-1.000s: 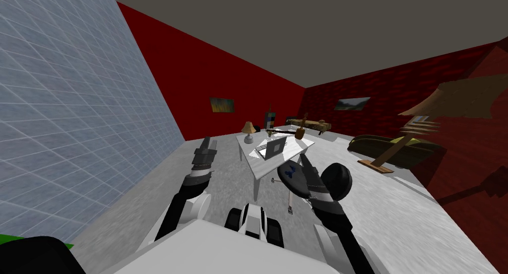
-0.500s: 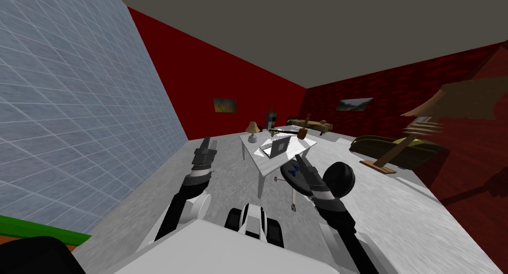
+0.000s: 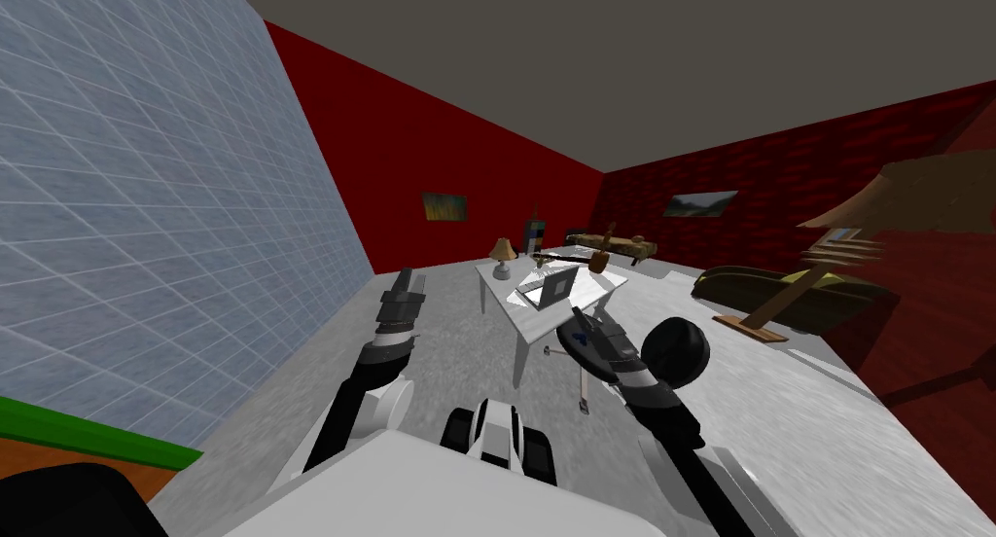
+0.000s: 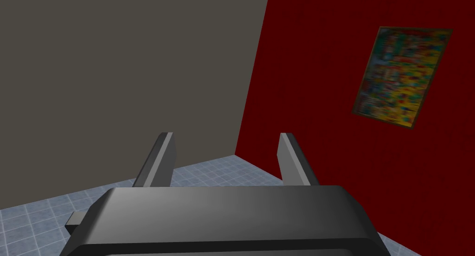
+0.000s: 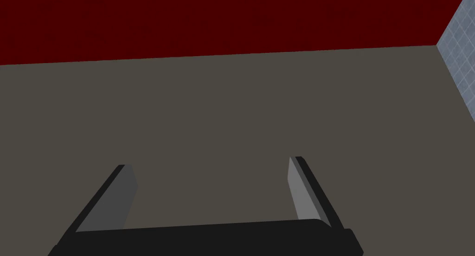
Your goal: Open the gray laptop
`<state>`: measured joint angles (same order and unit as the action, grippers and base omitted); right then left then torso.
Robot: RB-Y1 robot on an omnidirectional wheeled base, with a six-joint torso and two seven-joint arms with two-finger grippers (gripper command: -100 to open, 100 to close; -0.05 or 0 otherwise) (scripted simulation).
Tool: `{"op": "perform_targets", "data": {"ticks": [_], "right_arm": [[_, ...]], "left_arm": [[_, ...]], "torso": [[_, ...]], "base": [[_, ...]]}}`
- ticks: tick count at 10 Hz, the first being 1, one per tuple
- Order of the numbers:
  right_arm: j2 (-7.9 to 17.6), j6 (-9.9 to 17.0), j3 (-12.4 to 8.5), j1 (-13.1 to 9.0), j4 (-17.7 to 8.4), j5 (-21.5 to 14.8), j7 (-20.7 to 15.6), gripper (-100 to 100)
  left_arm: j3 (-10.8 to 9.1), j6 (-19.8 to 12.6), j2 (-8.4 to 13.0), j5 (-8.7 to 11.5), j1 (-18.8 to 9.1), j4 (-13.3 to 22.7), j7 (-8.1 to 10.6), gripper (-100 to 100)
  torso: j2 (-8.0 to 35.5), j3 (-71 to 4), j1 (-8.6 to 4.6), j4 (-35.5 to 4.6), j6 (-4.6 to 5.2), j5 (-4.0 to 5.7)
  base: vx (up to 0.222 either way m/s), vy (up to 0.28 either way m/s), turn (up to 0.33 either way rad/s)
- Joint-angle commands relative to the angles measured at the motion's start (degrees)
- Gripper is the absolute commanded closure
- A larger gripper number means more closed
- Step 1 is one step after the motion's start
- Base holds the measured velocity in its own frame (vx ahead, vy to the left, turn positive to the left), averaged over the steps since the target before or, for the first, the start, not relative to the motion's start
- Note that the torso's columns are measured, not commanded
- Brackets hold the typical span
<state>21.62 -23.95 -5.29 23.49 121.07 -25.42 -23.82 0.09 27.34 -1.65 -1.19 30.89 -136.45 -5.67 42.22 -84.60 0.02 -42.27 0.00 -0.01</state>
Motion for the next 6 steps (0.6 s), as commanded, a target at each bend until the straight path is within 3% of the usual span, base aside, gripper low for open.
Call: {"op": "perform_targets", "data": {"ticks": [1,6], "right_arm": [[3.2,0.2,-1.0,-1.2,-2.4,-4.5,-3.8,-100],[10.0,1.9,-2.5,-3.6,-8.0,-11.9,-10.0,-100]], "left_arm": [[0.00,0.0,0.0,0.0,0.0,0.0,0.00,0],[0.00,0.0,0.0,0.0,0.0,0.0,0.00,0]], "torso": [[-0.1,0.0,-0.02,0.0,0.00,0.01],[0.1,0.0,-0.04,0.0,0.00,0.01]], "base": [[0.037,0.111,0.022],[0.070,0.111,0.017]]}}
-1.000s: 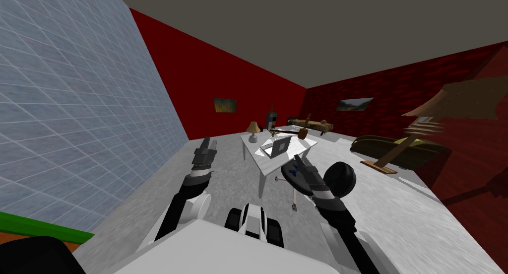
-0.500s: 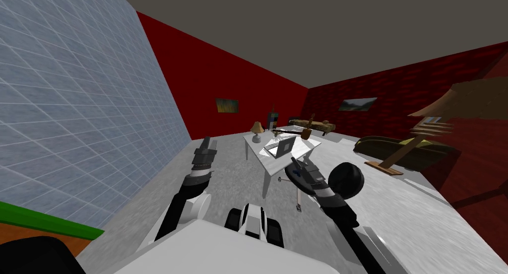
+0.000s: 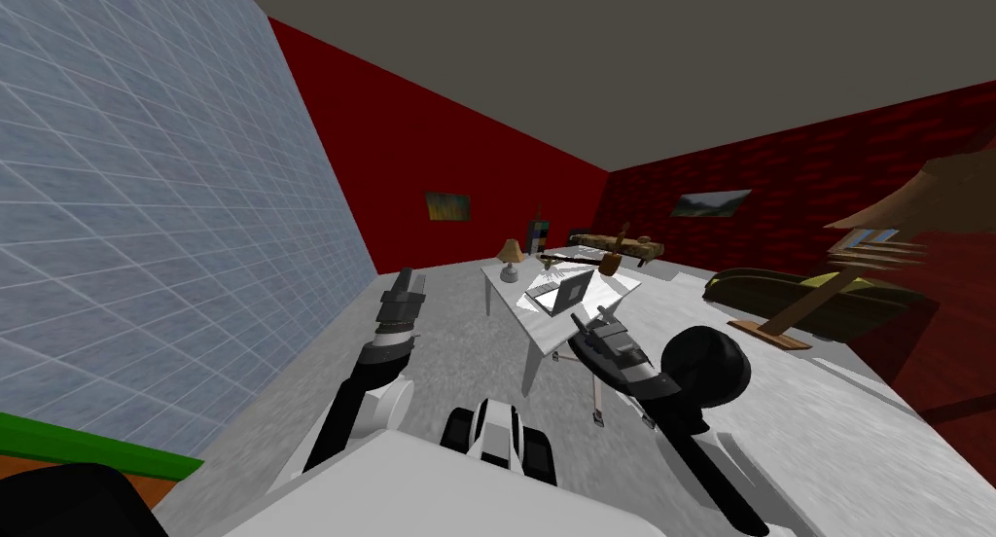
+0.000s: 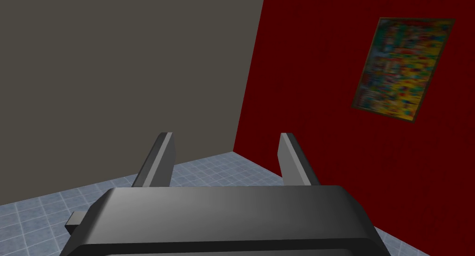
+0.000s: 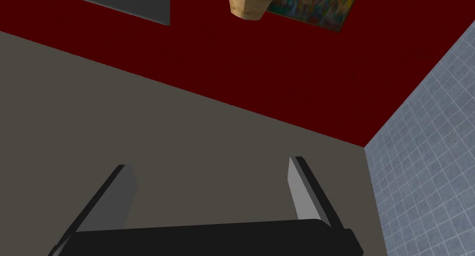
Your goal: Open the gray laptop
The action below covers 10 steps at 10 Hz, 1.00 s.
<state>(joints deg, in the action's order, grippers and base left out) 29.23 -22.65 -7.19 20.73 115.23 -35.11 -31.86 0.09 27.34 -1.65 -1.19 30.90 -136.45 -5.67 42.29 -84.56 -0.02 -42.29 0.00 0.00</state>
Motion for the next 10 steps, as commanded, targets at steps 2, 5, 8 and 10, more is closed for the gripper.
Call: {"op": "perform_targets", "data": {"ticks": [2,5,8,10], "right_arm": [[5.2,1.6,-1.1,-1.9,-4.6,-4.9,-4.2,-100],[9.2,3.2,-1.8,-3.3,-8.3,-8.5,-7.3,-100],[12.8,4.6,-2.3,-4.6,-11.5,-11.6,-10.1,-100],[14.8,5.4,-2.7,-5.3,-13.3,-13.3,-11.6,-100]], "left_arm": [[0.00,0.0,0.0,0.0,0.0,0.0,0.00,0],[0.00,0.0,0.0,0.0,0.0,0.0,0.00,0],[0.00,0.0,0.0,0.0,0.0,0.0,0.00,0],[0.00,0.0,0.0,0.0,0.0,0.0,0.00,0]], "torso": [[-0.1,0.0,0.04,0.0,-0.01,-0.01],[0.0,0.0,-0.03,0.0,0.00,0.01],[0.0,0.0,0.04,0.0,0.00,-0.01],[0.0,0.0,0.01,0.0,0.00,-0.01]], "base": [[0.112,0.118,0.013],[0.104,0.100,0.014],[0.122,0.092,0.008],[0.105,0.082,0.007]]}}
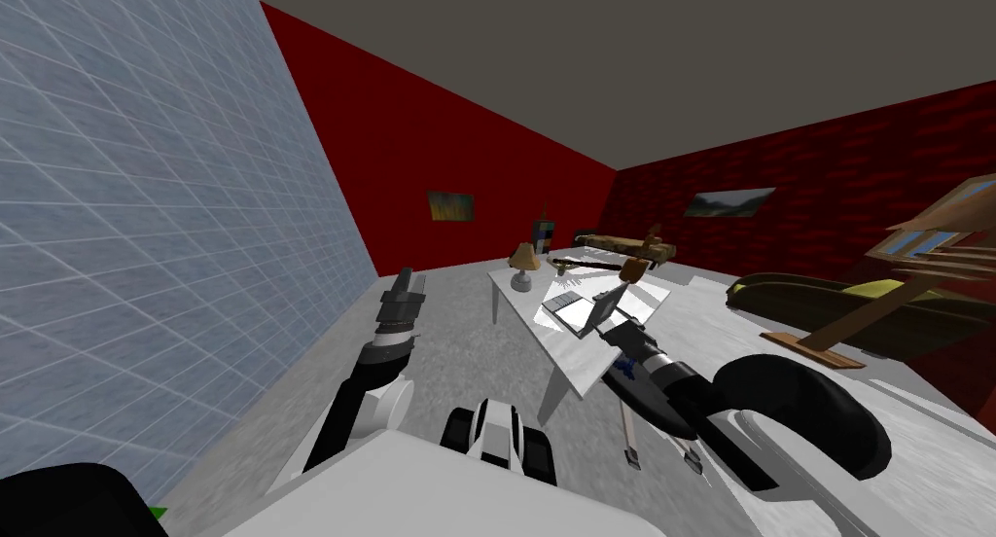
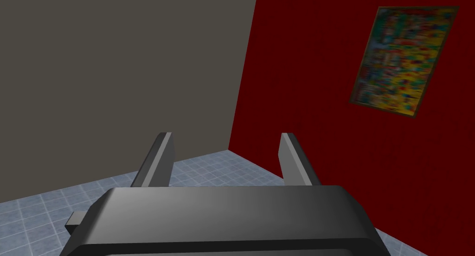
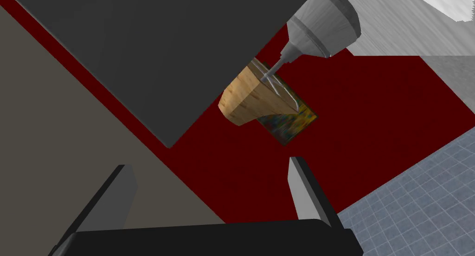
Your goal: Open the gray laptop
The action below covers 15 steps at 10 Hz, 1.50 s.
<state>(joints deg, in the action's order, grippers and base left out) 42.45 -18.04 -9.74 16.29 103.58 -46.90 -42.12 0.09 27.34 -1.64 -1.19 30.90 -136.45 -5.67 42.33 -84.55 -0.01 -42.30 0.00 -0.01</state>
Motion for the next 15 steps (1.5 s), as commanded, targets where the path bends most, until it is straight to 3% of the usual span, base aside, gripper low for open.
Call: {"op": "perform_targets", "data": {"ticks": [1,3,5,6,7,15], "right_arm": [[2.4,1.1,-0.3,-1.1,-2.4,-2.2,-2.0,-100],[4.6,1.8,-0.8,-1.9,-4.2,-4.1,-3.7,-100],[3.8,1.3,-0.6,-2.1,-4.2,-3.5,-3.4,-100],[3.8,1.3,-0.6,-2.1,-4.2,-3.5,-3.4,100],[6.7,1.6,-0.9,-1.1,-5.4,-3.3,-1.6,100],[19.2,2.2,-1.0,3.3,-10.6,-2.7,5.5,100]], "left_arm": [[0.00,0.0,0.0,0.0,0.0,0.0,0.00,0],[0.00,0.0,0.0,0.0,0.0,0.0,0.00,0],[0.00,0.0,0.0,0.0,0.0,0.0,0.00,0],[-0.01,0.0,0.0,0.0,0.0,0.0,0.00,0],[-0.01,0.0,0.0,0.0,0.0,0.0,0.00,0],[0.00,0.0,0.0,0.0,0.0,0.0,0.00,0]], "torso": [[0.0,0.0,-0.05,0.0,0.00,0.02],[0.0,0.0,-0.08,0.0,0.00,0.03],[0.0,0.0,-0.08,0.0,-0.07,0.04],[0.0,0.0,-0.12,0.0,-0.05,0.06],[-0.1,0.0,-0.07,0.1,-0.12,0.13],[-0.2,-0.1,-0.12,0.1,-0.08,0.12]], "base": [[0.084,0.073,0.008],[0.076,0.059,0.001],[0.019,0.020,-0.007],[0.005,-0.003,-0.018],[-0.001,0.031,0.109],[0.002,0.072,0.116]]}}
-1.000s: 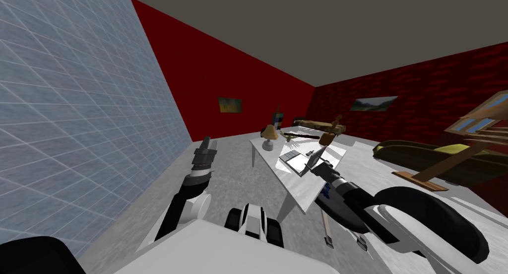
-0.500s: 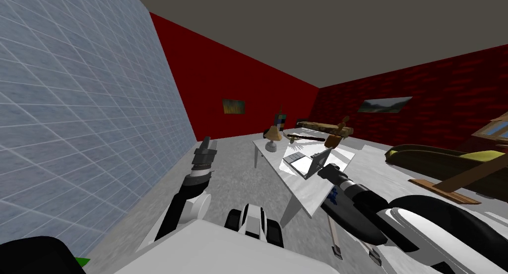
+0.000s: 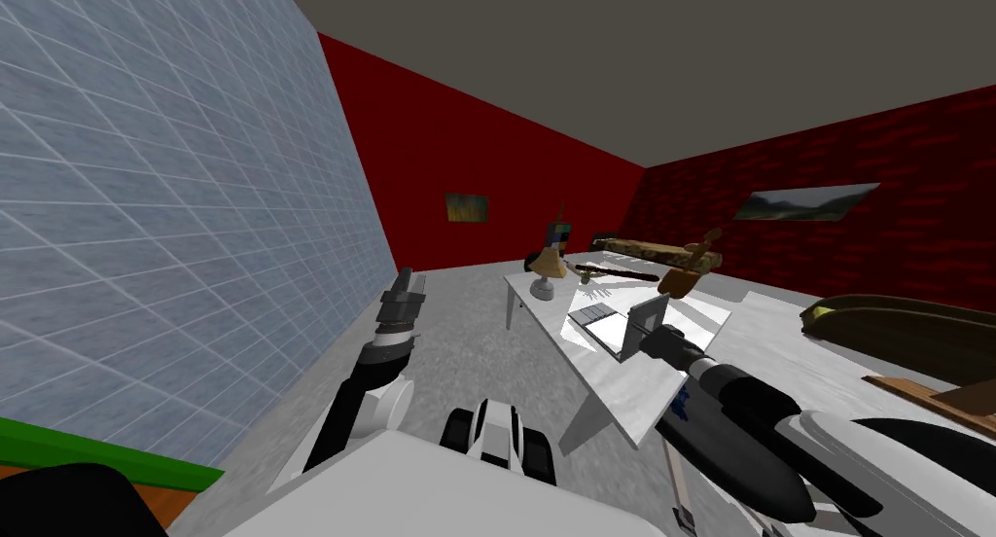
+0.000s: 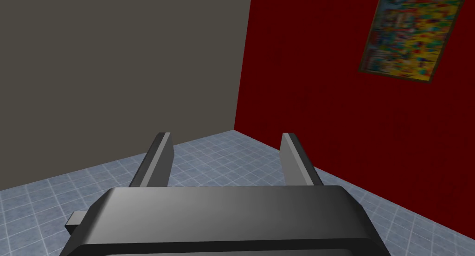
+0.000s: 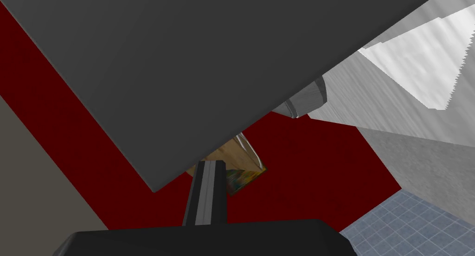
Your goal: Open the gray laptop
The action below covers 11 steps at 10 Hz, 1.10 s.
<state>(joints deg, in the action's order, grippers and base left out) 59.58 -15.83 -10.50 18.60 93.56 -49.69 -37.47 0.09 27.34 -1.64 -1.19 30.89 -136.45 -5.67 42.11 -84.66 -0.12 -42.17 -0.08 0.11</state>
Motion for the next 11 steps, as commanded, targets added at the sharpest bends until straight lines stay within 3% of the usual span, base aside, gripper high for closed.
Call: {"op": "perform_targets", "data": {"ticks": [1,9,11], "right_arm": [[4.3,0.1,-0.3,2.1,-1.9,0.2,2.7,100],[16.6,0.7,-0.4,6.4,-7.0,0.9,9.8,100],[16.8,0.9,-0.5,6.5,-6.5,0.8,9.7,100]], "left_arm": [[0.00,0.0,0.0,0.0,0.0,0.0,0.00,0],[0.00,0.0,0.0,0.0,0.0,0.0,0.00,0],[0.00,0.0,0.0,0.0,0.0,0.0,0.00,0]], "torso": [[0.1,0.0,0.00,0.0,0.07,-0.03],[0.2,0.1,0.08,-0.1,0.09,-0.10],[0.2,0.1,0.11,-0.1,0.09,-0.11]], "base": [[0.006,0.069,0.138],[0.011,0.063,0.099],[0.006,0.041,0.040]]}}
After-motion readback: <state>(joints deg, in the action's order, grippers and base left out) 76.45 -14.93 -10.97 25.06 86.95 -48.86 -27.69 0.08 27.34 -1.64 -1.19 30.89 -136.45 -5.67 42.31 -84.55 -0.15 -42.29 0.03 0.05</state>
